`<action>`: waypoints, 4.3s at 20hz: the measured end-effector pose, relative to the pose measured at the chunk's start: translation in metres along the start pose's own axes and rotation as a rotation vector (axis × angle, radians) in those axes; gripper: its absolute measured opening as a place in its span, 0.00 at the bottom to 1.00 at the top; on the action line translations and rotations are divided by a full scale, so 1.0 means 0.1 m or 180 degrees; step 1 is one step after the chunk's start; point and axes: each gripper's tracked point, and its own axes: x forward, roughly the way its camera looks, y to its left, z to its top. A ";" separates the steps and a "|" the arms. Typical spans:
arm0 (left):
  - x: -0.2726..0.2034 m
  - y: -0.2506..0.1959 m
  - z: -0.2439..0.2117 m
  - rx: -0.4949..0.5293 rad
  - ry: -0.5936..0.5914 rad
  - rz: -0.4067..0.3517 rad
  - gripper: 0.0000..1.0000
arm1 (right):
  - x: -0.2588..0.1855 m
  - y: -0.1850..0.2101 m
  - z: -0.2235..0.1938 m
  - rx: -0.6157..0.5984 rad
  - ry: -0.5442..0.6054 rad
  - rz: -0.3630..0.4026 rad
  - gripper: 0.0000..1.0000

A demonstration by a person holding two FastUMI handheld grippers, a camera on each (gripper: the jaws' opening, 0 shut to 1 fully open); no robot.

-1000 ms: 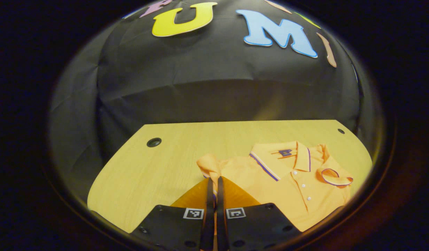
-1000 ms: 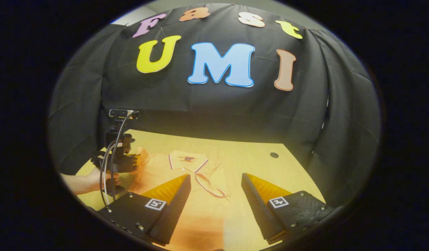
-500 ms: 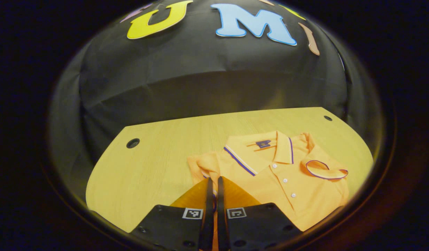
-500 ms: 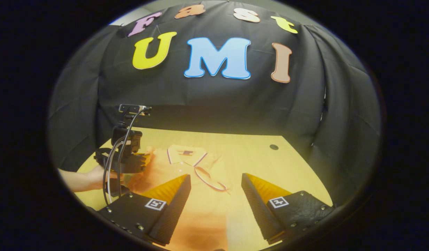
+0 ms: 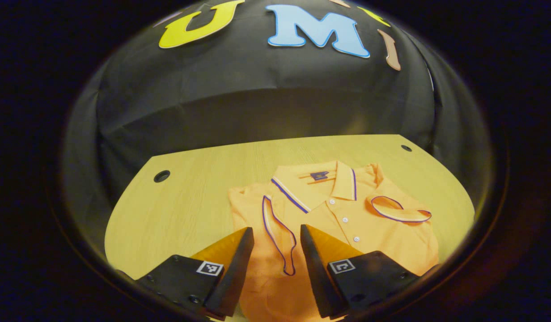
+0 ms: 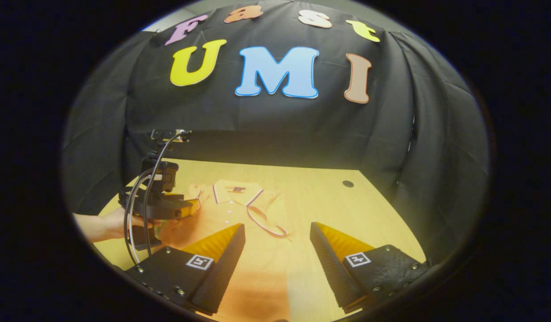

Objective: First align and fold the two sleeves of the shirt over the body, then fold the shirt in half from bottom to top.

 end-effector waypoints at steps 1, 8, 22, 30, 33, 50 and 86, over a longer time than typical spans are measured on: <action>-0.06 -0.02 0.00 0.0007 -0.0019 -0.0010 0.72 | -0.02 -0.01 -0.04 -0.0007 0.0015 0.0012 0.92; -0.69 -0.18 -0.22 -0.0089 -0.0032 -0.0045 0.92 | -0.16 -0.08 -0.49 -0.0035 0.0221 0.0161 0.92; -1.99 -0.36 -1.35 -0.0070 0.0274 -0.0124 0.93 | -0.53 0.02 -1.56 -0.0002 0.0769 0.0418 0.92; -2.66 -0.39 -2.04 0.0010 0.0453 -0.0235 0.94 | -0.77 0.12 -2.02 0.0034 0.1051 0.0478 0.92; -2.87 -0.39 -2.24 0.0002 0.0507 -0.0274 0.95 | -0.85 0.10 -2.16 0.0028 0.1122 0.0433 0.92; -3.09 -0.53 -2.78 0.0118 0.0406 -0.0135 0.94 | -1.04 0.15 -2.52 0.0011 0.1326 0.0356 0.92; -2.72 -0.62 -0.78 -0.0143 -0.0406 0.0043 0.06 | -0.41 0.07 -0.64 0.0004 0.0444 0.0606 0.00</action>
